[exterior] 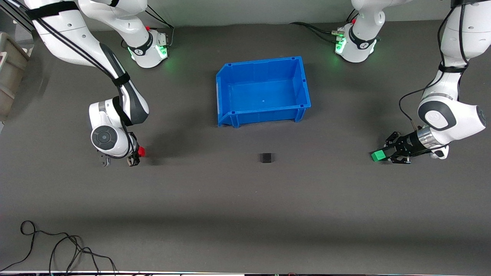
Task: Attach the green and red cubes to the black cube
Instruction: 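Grasp the red cube with the right gripper while the left gripper grasps the green cube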
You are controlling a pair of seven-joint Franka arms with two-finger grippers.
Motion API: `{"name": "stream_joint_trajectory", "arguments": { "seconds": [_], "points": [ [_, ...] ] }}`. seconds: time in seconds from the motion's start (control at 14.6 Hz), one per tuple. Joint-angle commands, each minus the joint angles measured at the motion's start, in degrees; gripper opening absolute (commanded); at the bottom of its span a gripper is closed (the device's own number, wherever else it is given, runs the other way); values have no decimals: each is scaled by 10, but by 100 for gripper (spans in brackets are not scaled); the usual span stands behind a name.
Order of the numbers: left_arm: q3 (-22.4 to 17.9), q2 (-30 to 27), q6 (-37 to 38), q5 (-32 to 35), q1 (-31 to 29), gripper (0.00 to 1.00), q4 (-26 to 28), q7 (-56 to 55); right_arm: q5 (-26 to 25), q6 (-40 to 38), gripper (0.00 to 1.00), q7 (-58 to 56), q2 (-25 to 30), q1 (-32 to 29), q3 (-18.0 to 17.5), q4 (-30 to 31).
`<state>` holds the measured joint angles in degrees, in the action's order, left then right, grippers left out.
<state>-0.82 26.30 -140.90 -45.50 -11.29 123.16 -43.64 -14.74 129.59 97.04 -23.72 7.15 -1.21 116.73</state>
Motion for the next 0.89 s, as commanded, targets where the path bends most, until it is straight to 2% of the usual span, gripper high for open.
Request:
{"name": "stream_joint_trajectory", "arguments": {
  "seconds": [0.0,0.14,0.2,0.27,0.41,0.48,0.61,0.75,0.82],
  "points": [
    [-1,-3,0,-11,4,41,-3,-1,-2,-19,21,9,21,3,-27,-31],
    [-1,-3,0,-13,5,40,-4,-9,29,-28,21,21,16,2,-50,-55],
    [-1,-3,-2,-22,7,33,-6,-17,31,-28,21,22,15,1,-54,-61],
    [-1,-3,6,-27,7,32,-14,-21,33,-32,21,23,13,1,-57,-76],
    [-1,-3,10,-26,8,25,-27,-58,29,-70,21,52,3,-5,-97,-114],
    [-1,-3,10,-27,13,20,-28,-67,35,-82,21,51,6,-5,-100,-133],
    [-1,-3,10,-27,18,20,-34,-69,39,-99,21,57,2,9,-102,-157],
    [-1,-3,10,-27,17,20,-33,-68,80,-100,21,60,-10,23,-107,-193],
    [-1,-3,10,-27,18,23,-33,-66,92,-101,21,64,-29,54,-102,-214]
  ]
}}
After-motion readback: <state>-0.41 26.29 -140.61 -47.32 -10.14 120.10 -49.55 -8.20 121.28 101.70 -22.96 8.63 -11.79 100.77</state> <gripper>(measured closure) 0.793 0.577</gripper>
